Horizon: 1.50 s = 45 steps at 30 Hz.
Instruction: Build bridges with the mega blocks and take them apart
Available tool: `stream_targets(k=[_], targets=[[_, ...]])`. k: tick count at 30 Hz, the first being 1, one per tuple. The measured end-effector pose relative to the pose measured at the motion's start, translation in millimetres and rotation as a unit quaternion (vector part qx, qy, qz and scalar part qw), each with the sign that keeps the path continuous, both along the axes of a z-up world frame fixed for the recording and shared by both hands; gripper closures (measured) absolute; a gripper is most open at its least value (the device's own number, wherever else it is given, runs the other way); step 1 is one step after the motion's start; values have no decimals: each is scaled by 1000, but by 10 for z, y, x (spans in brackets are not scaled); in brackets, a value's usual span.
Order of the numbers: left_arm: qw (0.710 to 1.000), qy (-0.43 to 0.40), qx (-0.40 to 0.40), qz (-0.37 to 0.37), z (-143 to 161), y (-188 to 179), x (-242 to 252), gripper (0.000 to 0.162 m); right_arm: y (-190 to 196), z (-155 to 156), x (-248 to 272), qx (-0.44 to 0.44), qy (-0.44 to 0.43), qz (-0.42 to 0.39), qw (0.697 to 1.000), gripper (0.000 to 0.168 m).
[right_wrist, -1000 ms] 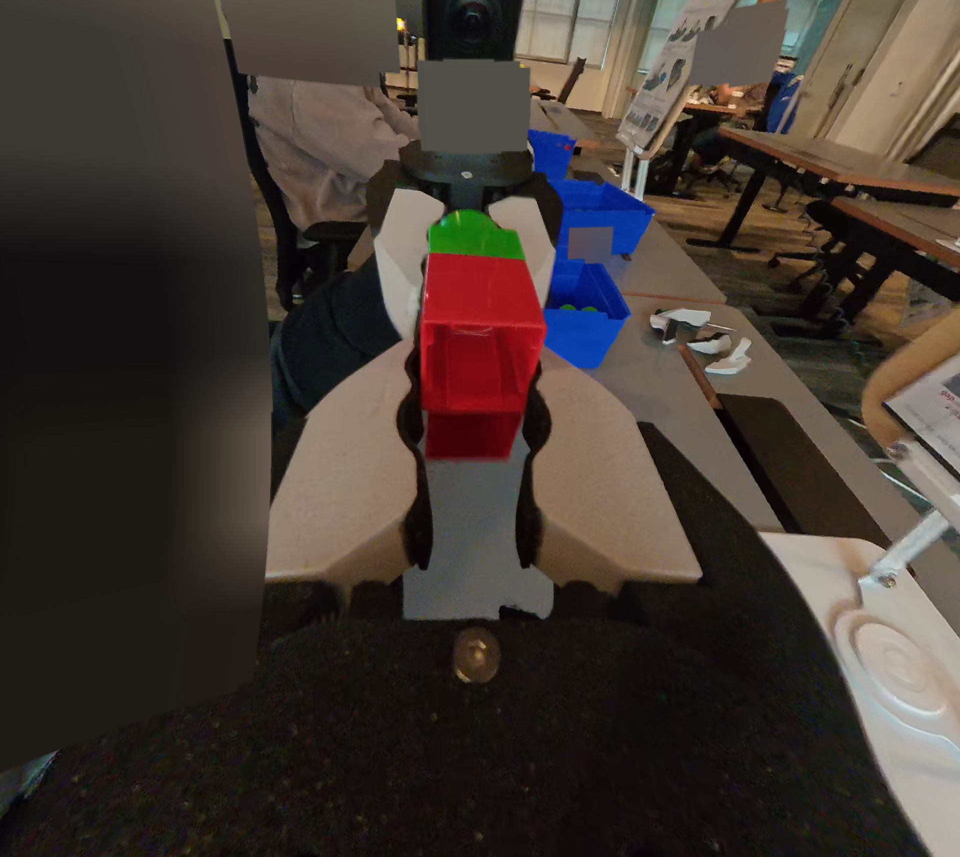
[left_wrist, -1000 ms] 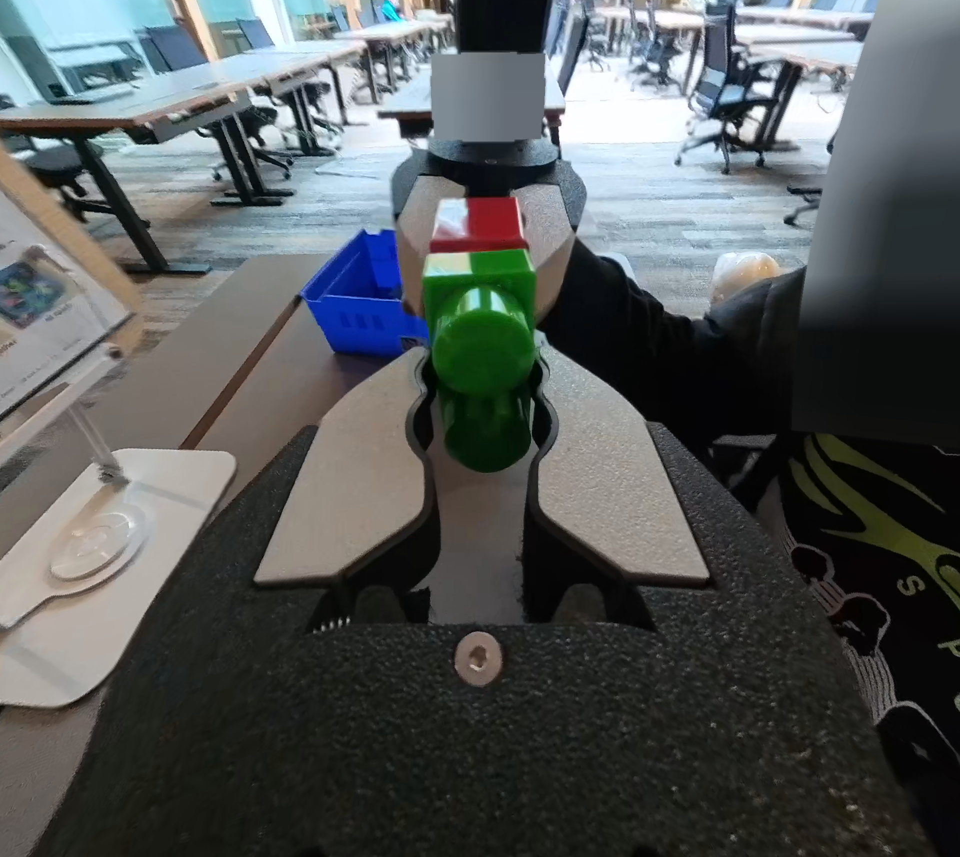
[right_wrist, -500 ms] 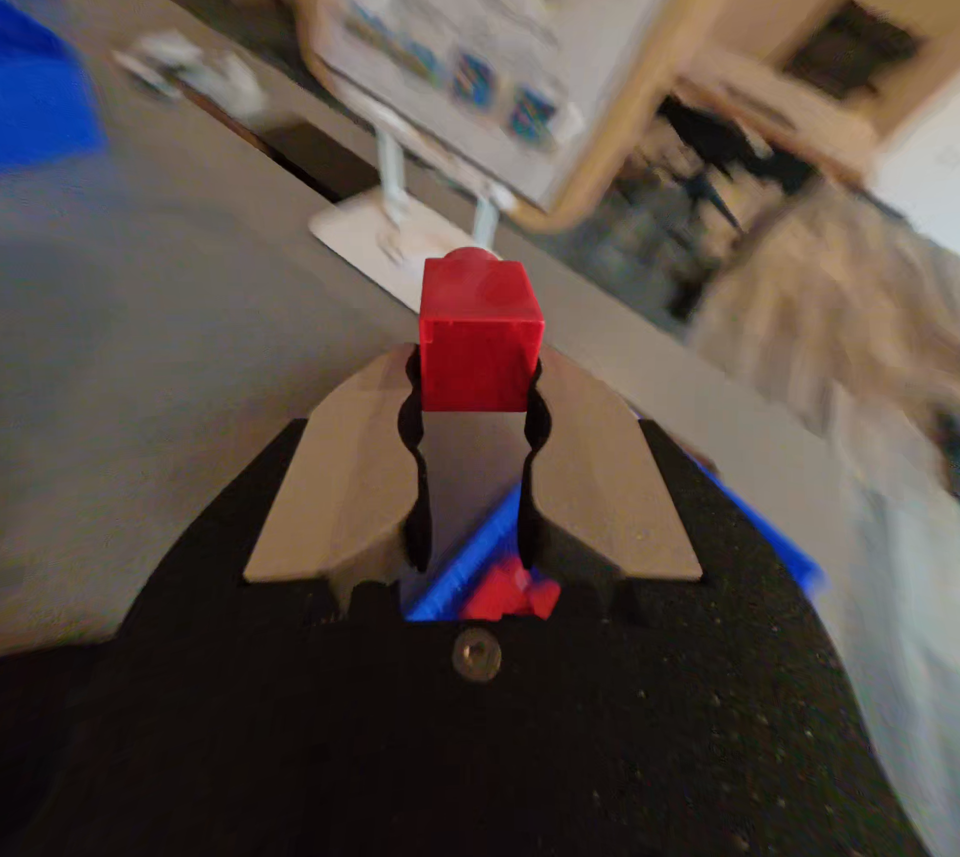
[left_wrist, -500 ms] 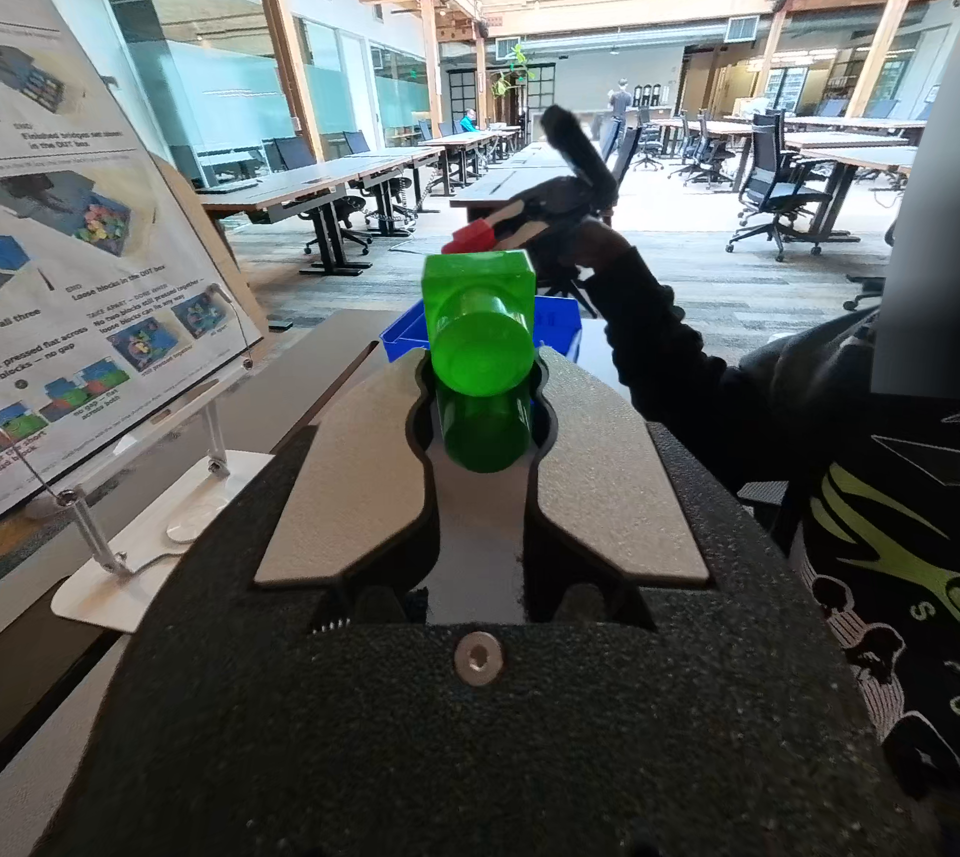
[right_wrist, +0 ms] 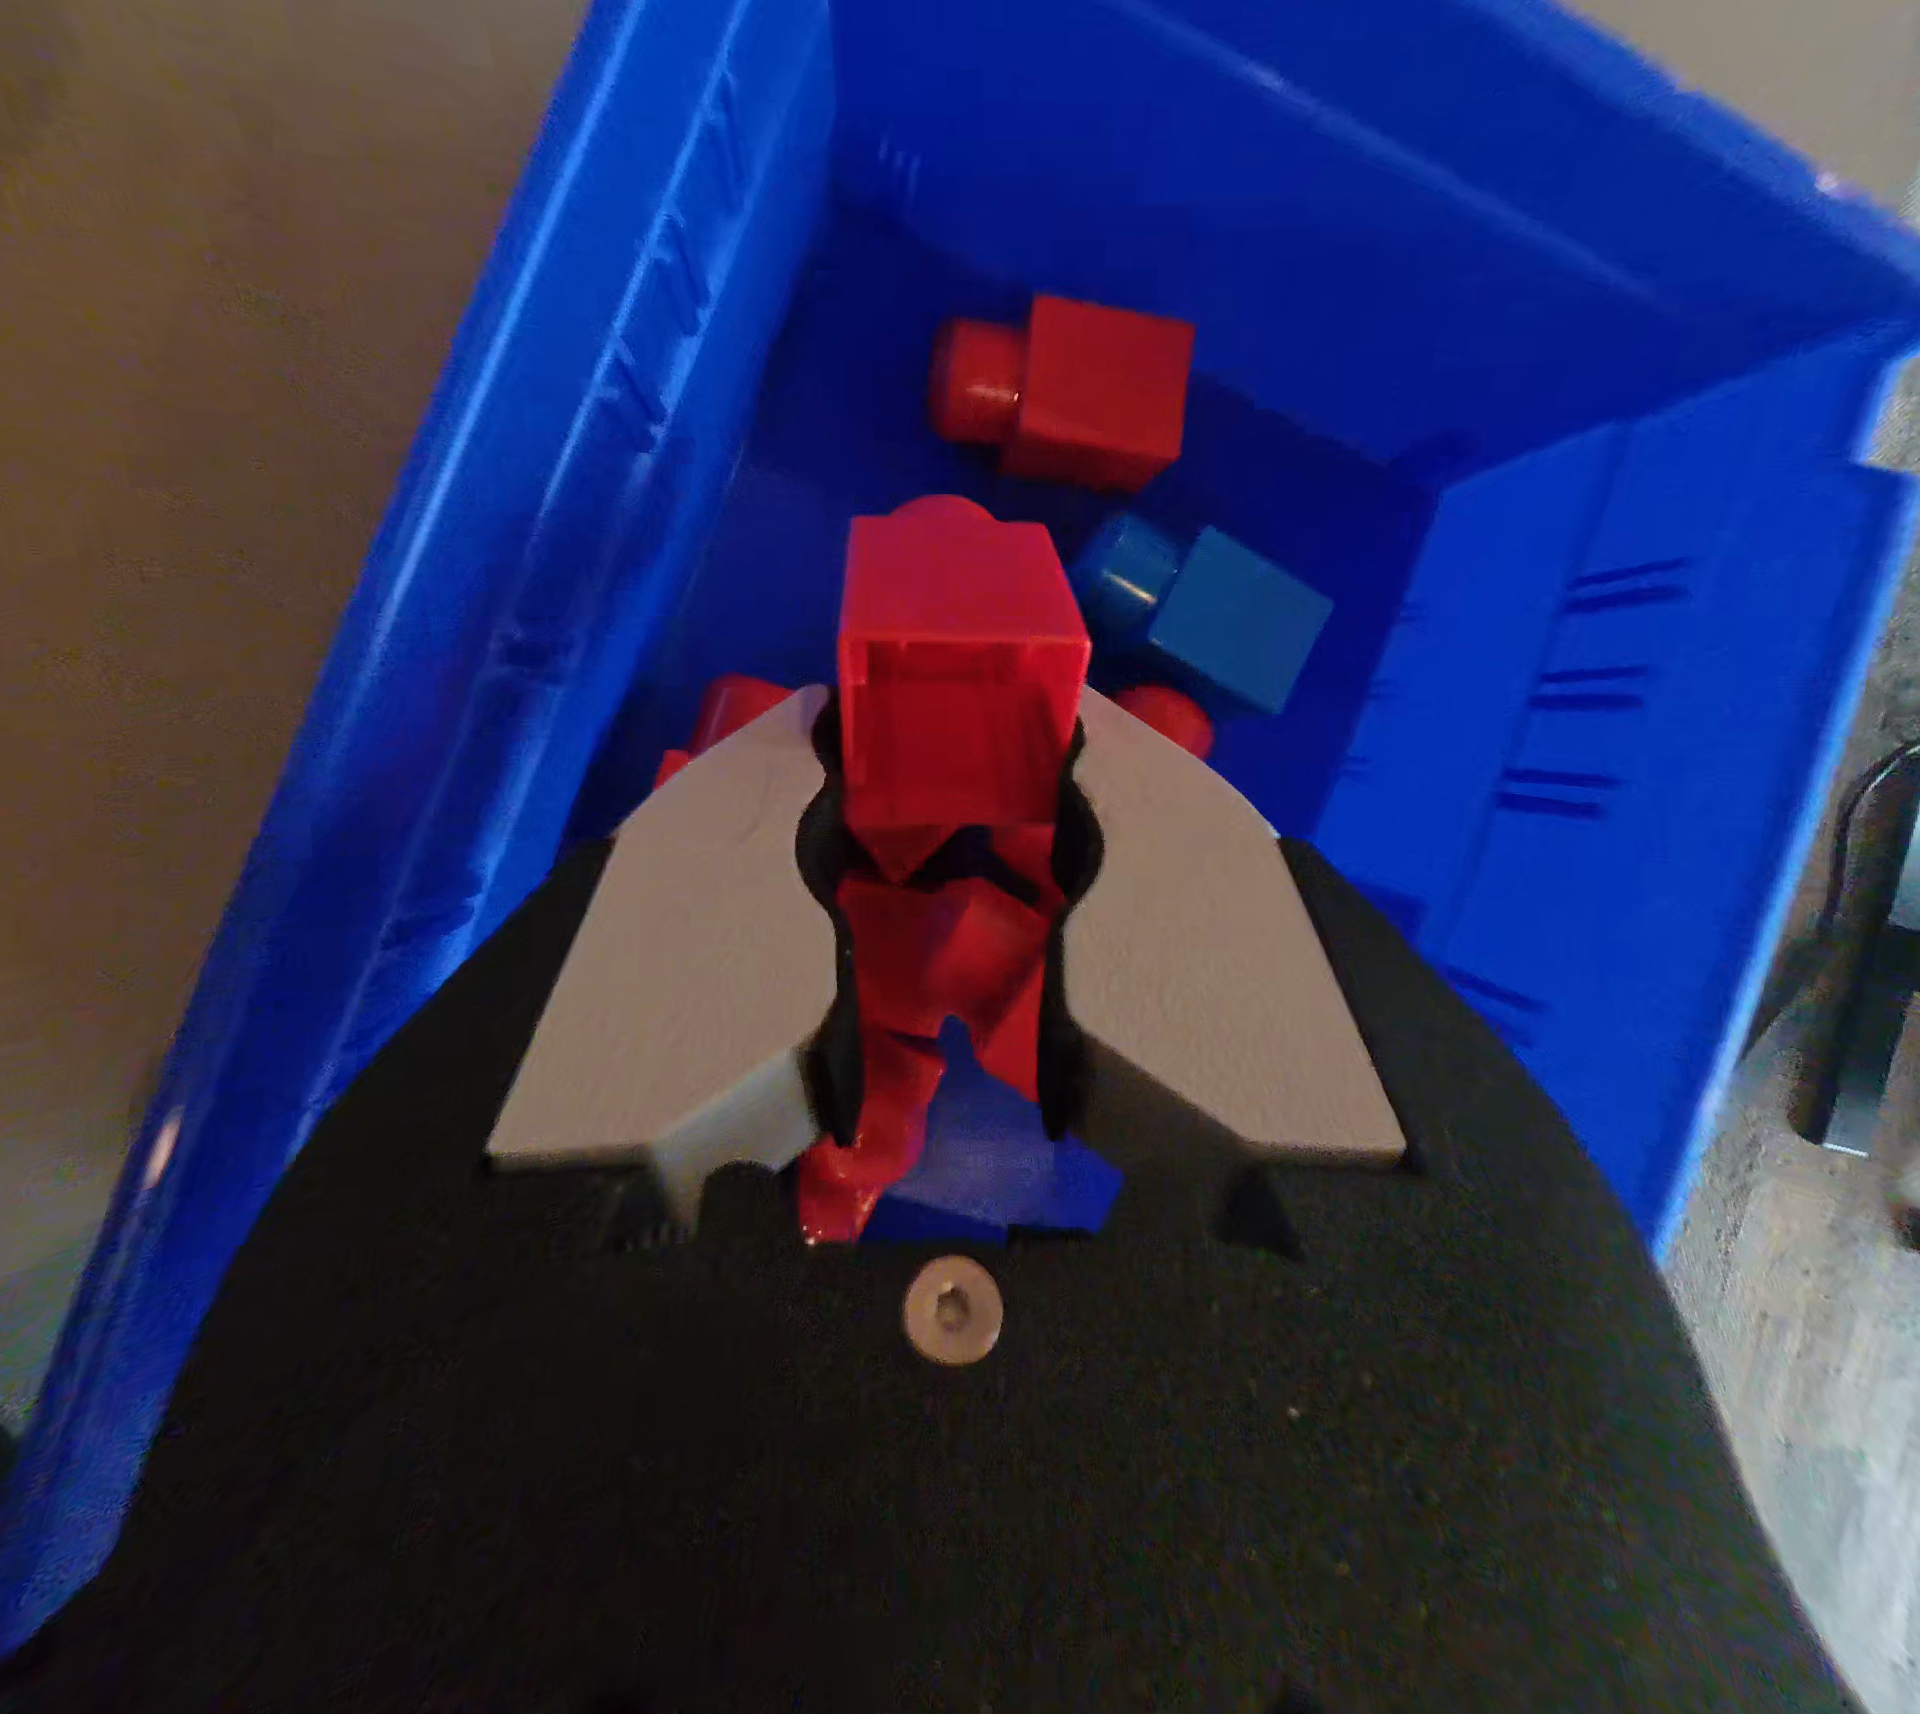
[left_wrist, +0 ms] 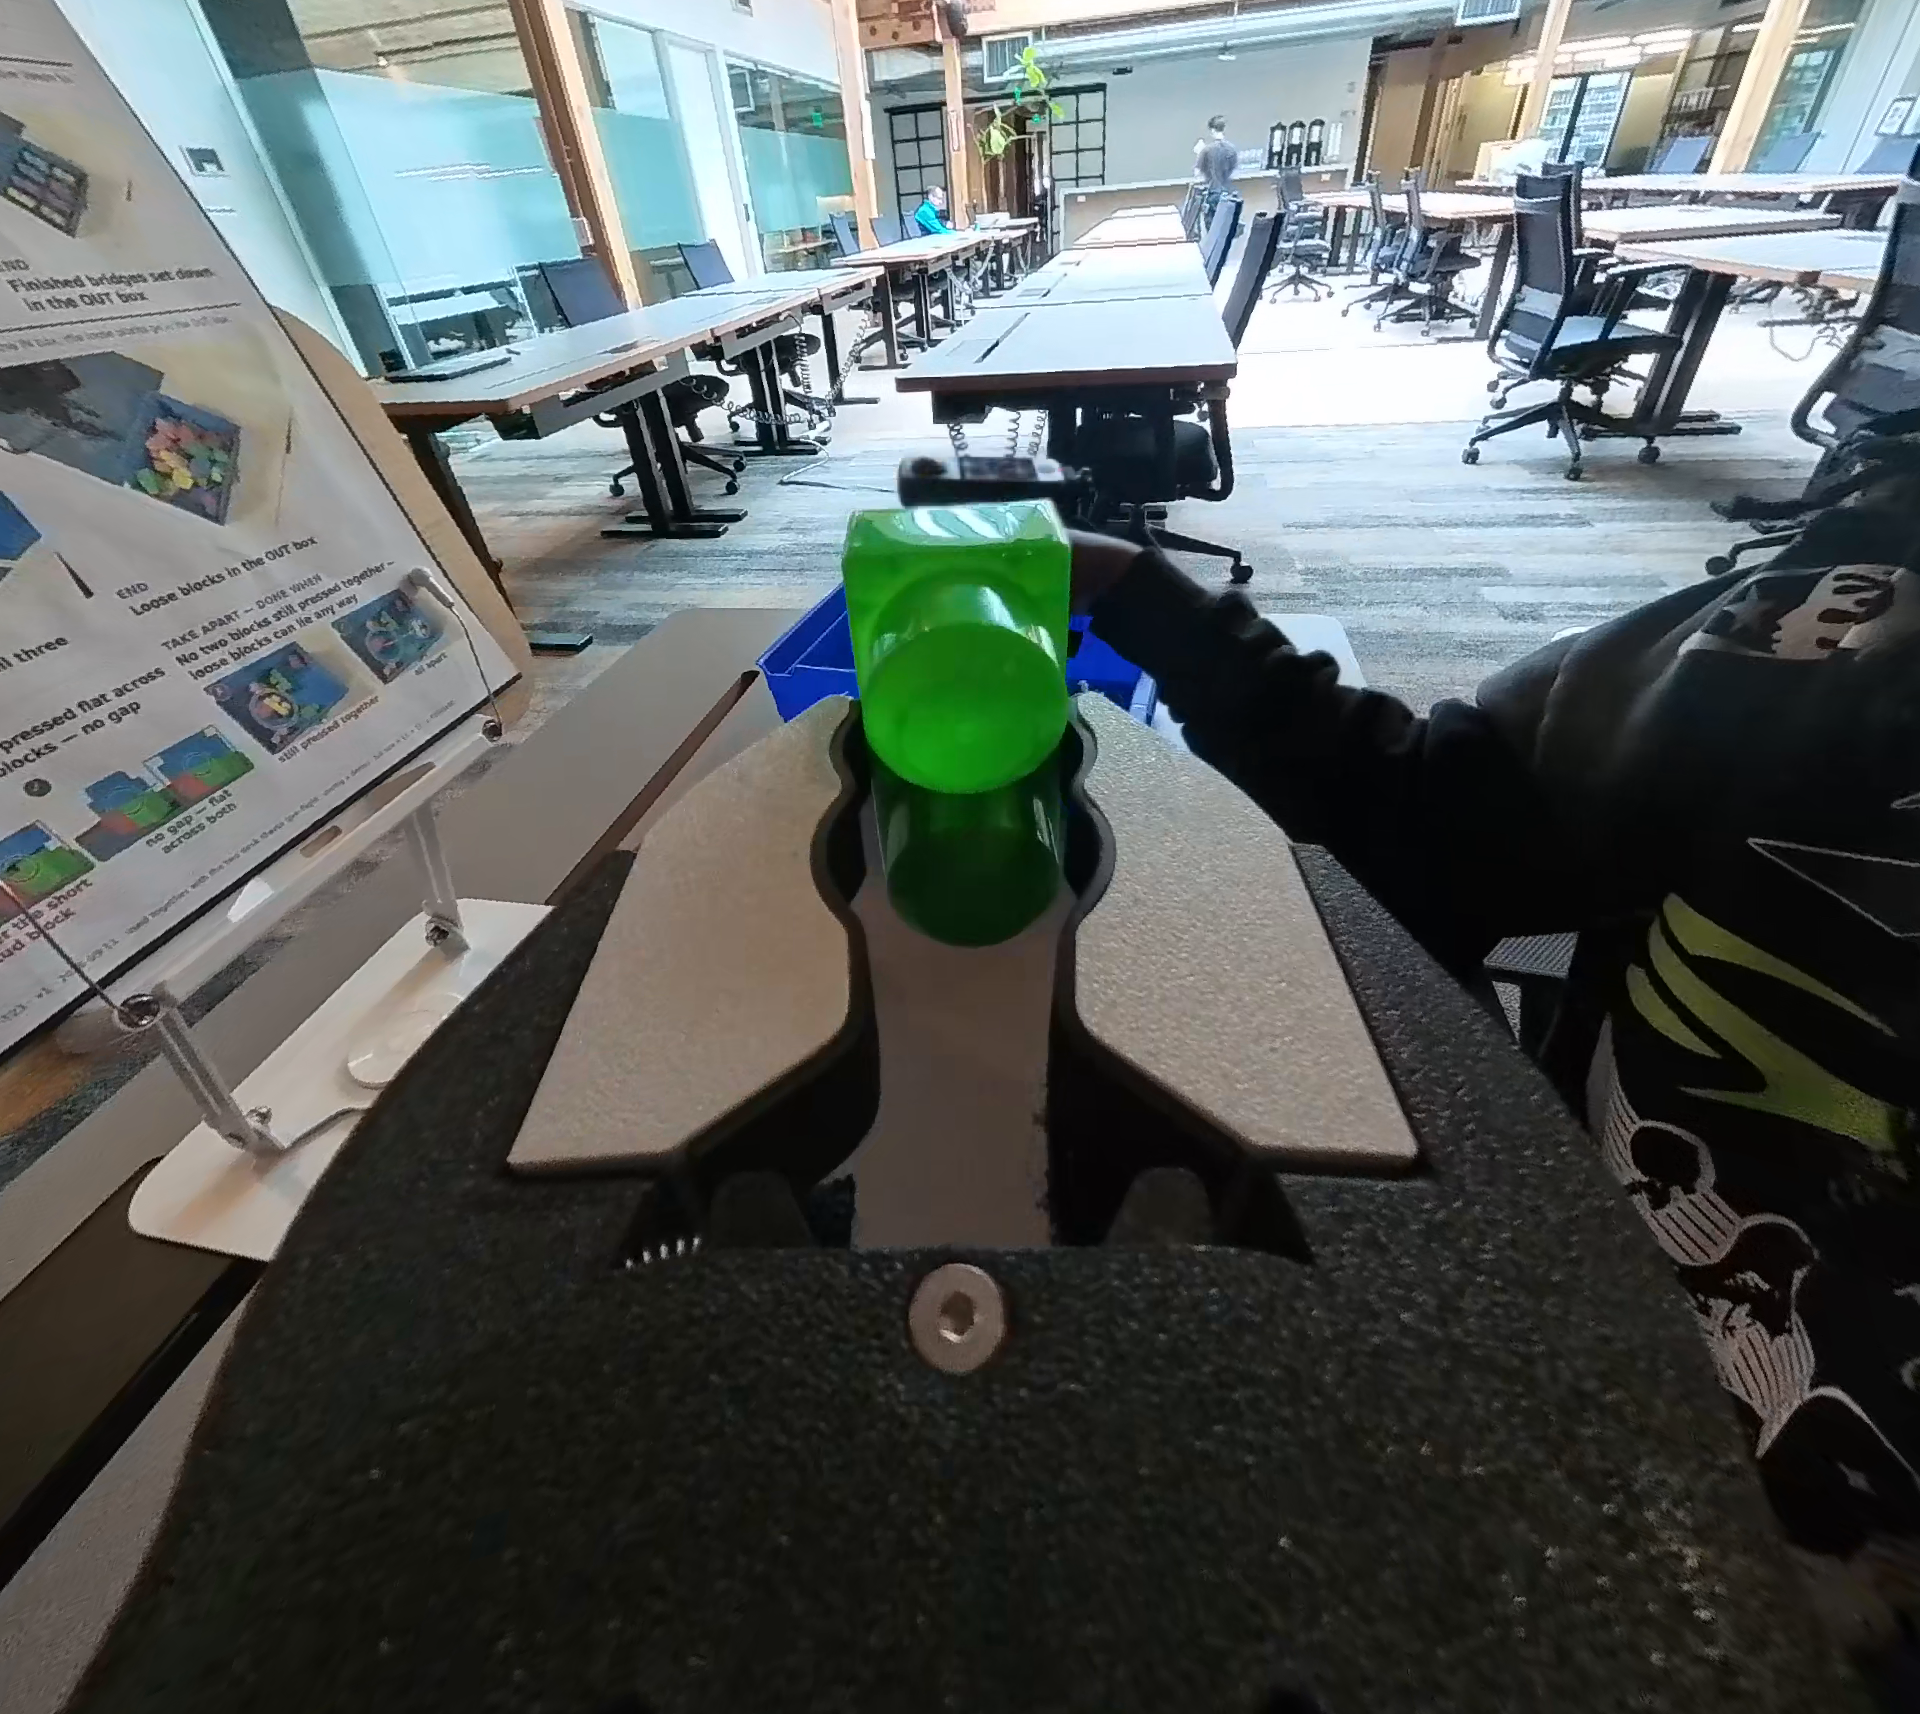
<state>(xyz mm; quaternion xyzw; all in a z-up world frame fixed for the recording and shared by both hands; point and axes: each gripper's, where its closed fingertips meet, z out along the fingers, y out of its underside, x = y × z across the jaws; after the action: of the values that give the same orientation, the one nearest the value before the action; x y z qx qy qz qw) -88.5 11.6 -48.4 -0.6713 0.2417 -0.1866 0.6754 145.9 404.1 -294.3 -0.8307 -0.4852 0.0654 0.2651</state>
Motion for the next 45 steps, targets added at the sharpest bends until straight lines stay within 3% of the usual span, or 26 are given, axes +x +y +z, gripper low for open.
stream_targets(k=[4,8,11,14,16,18,21,23,29,34,36,45], targets=[[1000,1,-2,-1,-11,11,4,127,17,-117,26,-10,-26,-8,1000,131],[1000,0,-1,-2,-14,16,3,127,32,43,21,10,-2,-17,1000,115],[1000,0,0,-5,-14,23,15,127,-18,366,-45,37,52,-15,998,111],[1000,-3,2,-9,-10,42,31,127,-273,1046,-379,86,187,36,978,111],[1000,-7,4,-14,0,48,50,127,-723,1598,-732,103,306,132,937,108],[1000,-9,8,-21,14,48,79,127,-1361,2096,-1043,99,410,253,871,108],[999,-7,11,-30,22,53,136,127,-2367,2469,-1345,53,482,420,767,105],[999,-4,12,-37,24,58,188,127,-2866,2479,-1508,12,480,490,727,100],[998,8,7,-58,-5,78,328,127,-3635,2285,-1872,-49,458,575,676,100],[997,15,-3,-74,-52,118,422,127,-3761,2280,-1949,-55,474,581,659,113],[997,18,-8,-78,-75,139,451,127,-3766,2300,-1942,-51,482,582,653,129],[996,40,-23,-71,-145,167,478,127,-3727,2242,-1905,-42,456,596,660,132]])
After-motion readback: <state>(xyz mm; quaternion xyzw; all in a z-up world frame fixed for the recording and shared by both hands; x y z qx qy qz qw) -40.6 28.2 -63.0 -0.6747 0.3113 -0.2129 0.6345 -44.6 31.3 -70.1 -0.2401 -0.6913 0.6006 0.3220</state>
